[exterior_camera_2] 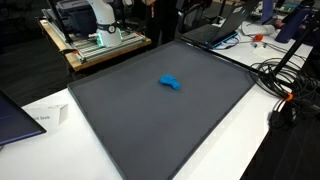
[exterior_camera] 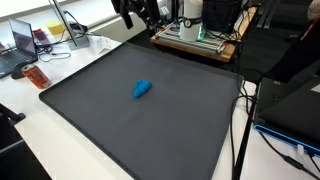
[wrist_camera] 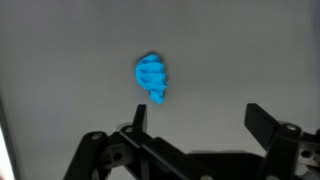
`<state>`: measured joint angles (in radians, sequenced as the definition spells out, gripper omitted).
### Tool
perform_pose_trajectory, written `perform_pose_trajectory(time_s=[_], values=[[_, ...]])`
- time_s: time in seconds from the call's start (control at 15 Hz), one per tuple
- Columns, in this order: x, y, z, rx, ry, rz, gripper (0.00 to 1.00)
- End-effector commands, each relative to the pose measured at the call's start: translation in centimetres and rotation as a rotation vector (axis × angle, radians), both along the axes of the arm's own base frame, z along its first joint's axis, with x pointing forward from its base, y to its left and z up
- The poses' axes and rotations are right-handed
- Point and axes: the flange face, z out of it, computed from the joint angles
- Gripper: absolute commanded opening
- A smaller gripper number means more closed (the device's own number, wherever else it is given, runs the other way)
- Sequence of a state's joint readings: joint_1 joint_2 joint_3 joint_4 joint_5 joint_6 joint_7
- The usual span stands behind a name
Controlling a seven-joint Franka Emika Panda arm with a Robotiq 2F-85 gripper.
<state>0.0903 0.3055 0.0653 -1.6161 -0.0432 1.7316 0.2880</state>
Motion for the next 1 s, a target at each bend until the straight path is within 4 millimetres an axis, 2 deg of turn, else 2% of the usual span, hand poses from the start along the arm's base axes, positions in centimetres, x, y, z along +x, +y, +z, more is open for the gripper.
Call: perform_pose_trajectory(time_s=[0.0,0.2,0.4,0.73,0.93], values=[[3.3,0.0,-3.3,-0.07,0.046,-0.062,1.0],[4.8,-0.1,-6.7,-0.099,0.111,-0.103,1.0],[6.0,-0.2,-9.2,-0.123,0.157,-0.135,1.0],[8.2,-0.3,-11.8,-0.158,0.144,-0.162,1.0],[8.4,-0.4,-13.1,-0.177,0.152,-0.126,1.0]])
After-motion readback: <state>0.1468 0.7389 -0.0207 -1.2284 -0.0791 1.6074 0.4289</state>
